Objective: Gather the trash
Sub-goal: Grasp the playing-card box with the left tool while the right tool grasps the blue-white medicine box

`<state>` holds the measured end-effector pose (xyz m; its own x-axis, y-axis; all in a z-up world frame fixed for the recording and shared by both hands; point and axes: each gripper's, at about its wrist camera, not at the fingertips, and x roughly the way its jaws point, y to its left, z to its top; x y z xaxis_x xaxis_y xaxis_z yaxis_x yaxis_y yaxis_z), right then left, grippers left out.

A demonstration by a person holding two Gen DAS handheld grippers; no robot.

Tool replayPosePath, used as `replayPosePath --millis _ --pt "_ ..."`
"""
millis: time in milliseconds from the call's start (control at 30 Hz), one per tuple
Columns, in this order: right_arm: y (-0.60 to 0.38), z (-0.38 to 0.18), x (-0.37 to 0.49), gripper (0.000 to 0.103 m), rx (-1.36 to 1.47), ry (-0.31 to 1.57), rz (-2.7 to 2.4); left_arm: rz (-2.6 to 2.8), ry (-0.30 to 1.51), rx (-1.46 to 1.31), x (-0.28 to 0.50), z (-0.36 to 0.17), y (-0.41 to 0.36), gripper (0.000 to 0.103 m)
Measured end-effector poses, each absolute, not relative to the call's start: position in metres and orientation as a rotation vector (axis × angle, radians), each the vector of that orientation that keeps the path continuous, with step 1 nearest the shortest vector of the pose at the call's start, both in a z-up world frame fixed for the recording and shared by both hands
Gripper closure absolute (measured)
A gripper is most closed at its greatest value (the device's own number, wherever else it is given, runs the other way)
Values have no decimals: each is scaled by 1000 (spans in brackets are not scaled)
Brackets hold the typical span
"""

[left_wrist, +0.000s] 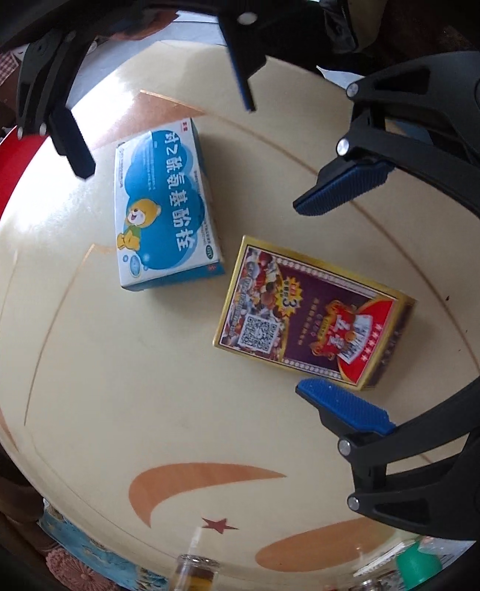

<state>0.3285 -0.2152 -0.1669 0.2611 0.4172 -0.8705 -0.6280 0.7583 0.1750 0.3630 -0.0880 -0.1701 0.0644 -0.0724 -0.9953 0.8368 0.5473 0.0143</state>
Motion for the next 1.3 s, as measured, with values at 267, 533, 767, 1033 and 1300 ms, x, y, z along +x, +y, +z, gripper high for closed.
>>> replayPosePath --millis 267,533,767,1033,1300 --pt "-211 -194 331 8 -253 1151 717 -815 1362 780 364 -187 -92 10" --pt "-206 -199 323 8 -295 1108 658 -801 1319 733 357 -182 -92 14" --pt "-209 -197 321 38 -262 1088 484 -777 1296 693 349 -171 -88 40" --pt "-203 -185 307 39 -184 1055 331 -616 1266 584 340 -167 -76 40" --pt "-206 -144 264 39 -115 902 202 -498 1131 375 294 -122 -54 41"
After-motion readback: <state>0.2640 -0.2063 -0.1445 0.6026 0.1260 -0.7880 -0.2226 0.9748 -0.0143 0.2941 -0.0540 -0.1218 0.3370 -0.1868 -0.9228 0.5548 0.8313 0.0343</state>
